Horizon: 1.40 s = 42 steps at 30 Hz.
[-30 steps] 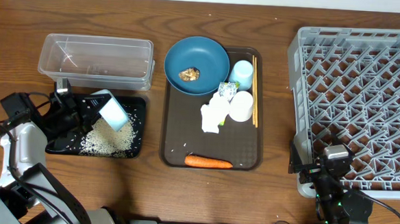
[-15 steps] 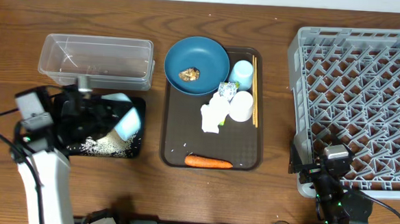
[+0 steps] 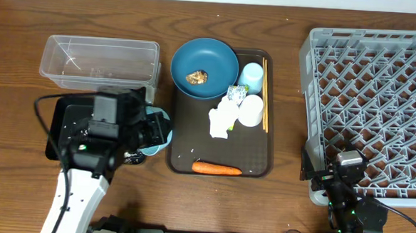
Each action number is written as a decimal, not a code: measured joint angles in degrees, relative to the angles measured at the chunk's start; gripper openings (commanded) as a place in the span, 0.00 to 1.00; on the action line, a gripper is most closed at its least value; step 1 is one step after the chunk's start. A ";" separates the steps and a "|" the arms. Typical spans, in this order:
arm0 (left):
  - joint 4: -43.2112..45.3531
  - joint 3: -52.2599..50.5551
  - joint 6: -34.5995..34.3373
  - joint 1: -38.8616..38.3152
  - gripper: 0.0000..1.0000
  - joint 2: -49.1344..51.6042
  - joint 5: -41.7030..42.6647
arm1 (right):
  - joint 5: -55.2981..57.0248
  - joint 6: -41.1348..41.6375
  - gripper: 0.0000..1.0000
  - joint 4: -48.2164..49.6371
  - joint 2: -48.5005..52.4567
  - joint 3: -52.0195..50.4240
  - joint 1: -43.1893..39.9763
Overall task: Sort waste into correct bins and load items into the dishwasher rack
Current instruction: 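Tilt the bowl with the left gripper to pour rice onto the black tray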
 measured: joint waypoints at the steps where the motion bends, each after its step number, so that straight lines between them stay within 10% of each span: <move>1: 0.00 0.00 -0.28 -0.74 0.06 0.31 -2.38 | -0.02 0.00 0.99 0.00 0.00 0.00 0.00; 12: 3.80 -0.02 -1.77 -1.49 0.06 0.70 -12.24 | -0.02 0.00 0.99 0.00 0.00 0.00 0.00; 32: 18.03 -0.15 -3.08 37.83 0.06 4.28 45.42 | 0.00 0.00 0.99 0.00 0.00 0.00 0.00; 42: 19.76 -0.15 -2.34 42.36 0.06 14.40 60.74 | 0.00 0.00 0.99 0.00 0.00 0.00 0.00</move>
